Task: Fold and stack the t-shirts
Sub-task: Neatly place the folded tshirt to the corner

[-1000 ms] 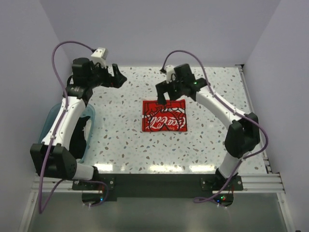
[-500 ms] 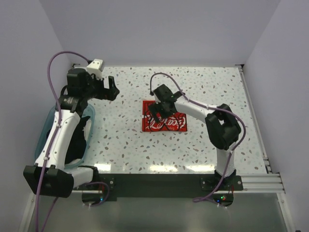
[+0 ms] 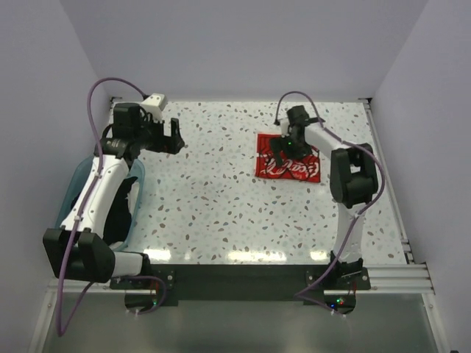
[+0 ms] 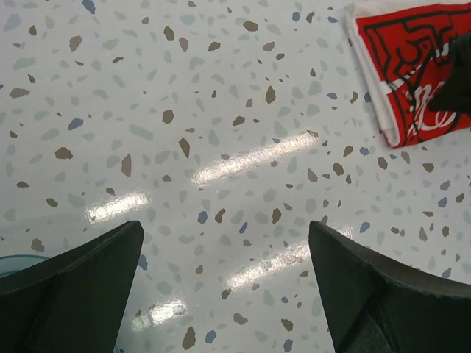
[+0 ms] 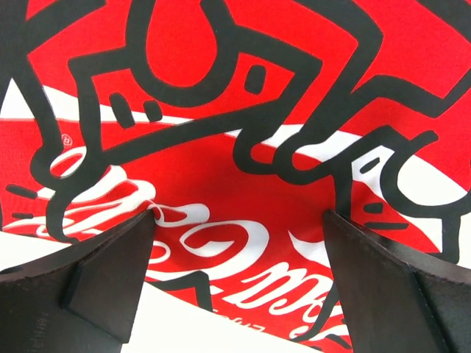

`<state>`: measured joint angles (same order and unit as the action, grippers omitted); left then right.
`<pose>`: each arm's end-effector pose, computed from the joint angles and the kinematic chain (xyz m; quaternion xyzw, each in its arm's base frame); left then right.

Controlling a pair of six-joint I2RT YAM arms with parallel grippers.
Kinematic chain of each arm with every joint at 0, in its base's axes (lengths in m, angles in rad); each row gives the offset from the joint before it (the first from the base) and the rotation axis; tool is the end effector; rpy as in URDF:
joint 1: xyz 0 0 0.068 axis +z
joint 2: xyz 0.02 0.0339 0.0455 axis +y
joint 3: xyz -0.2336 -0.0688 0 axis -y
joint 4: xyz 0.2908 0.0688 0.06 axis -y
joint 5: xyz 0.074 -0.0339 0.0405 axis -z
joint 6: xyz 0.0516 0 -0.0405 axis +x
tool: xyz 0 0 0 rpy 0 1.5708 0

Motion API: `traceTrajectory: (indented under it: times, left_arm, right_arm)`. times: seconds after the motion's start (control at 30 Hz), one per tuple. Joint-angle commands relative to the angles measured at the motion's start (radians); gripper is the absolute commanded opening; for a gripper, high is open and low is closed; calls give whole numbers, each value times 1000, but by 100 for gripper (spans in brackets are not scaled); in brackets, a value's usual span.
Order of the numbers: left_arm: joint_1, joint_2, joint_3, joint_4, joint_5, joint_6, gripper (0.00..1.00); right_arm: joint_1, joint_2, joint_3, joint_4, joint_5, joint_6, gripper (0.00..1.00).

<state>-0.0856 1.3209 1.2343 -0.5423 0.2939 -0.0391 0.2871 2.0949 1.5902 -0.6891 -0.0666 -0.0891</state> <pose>0.3543 -0.0454 0.3019 0.0869 0.8798 -0.1582 0.4398 0.4466 0.1354 0.1110 -0.1897 0.9633 0.0511 0.1831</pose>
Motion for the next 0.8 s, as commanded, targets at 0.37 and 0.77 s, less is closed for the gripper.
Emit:
traceTrajectory:
  times: [0.37,0.77]
  left_arm:
    - [4,63,59,12,27,60,100]
    - [4,28,59,-2,48,58,100]
  right_arm:
    - [-402,313,487,-308,-10,-506,99]
    - [-347,1,380,-262,-95,-287,99]
